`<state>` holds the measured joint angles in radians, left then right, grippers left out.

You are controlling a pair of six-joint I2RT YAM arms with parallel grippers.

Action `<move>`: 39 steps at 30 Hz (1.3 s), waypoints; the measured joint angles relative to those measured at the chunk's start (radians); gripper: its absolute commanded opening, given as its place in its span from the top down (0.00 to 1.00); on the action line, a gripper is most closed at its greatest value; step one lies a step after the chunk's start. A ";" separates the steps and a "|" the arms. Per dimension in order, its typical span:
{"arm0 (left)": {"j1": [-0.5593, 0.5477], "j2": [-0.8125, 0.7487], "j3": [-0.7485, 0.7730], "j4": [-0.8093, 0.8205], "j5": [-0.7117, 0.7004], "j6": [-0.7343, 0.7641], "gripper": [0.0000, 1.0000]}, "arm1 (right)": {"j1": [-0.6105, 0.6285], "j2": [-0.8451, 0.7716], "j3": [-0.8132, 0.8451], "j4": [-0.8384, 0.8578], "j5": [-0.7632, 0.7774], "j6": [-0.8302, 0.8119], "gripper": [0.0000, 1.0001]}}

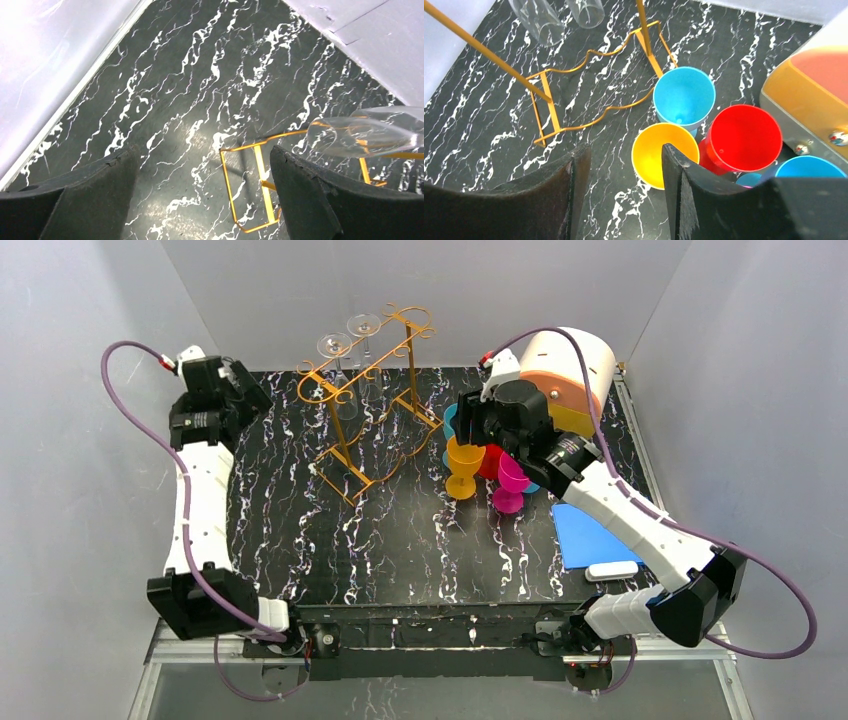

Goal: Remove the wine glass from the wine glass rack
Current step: Pick up the wine glass from the wine rack.

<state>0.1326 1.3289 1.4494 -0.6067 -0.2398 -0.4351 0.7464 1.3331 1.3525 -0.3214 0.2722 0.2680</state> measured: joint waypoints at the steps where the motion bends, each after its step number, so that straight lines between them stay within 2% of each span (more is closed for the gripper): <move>1: 0.013 0.024 0.031 -0.001 0.026 0.008 0.02 | 0.000 0.000 0.007 0.000 0.010 -0.004 0.36; 7: 0.029 0.148 0.182 0.071 0.214 0.040 0.05 | -0.004 0.000 0.020 0.000 0.059 -0.004 0.33; 13: 0.029 0.316 0.375 0.181 0.471 0.025 0.07 | -0.012 0.000 0.020 -0.012 0.050 0.053 0.31; 19: 0.029 0.433 0.472 0.260 0.688 -0.014 0.13 | -0.013 0.000 0.020 -0.020 0.024 0.098 0.31; 27: 0.008 0.500 0.514 0.314 0.932 -0.048 0.20 | -0.016 0.000 0.020 -0.020 -0.015 0.132 0.31; 36: -0.009 0.499 0.496 0.330 1.054 -0.029 0.39 | -0.021 0.000 0.020 -0.021 -0.052 0.176 0.31; 39: -0.011 0.499 0.496 0.331 1.076 -0.029 0.41 | -0.021 0.000 0.020 -0.022 -0.064 0.180 0.31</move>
<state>0.1219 1.8282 1.9450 -0.2756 0.8360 -0.4637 0.7258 1.3334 1.3724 -0.3431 0.2085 0.4477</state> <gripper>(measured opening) 0.605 0.690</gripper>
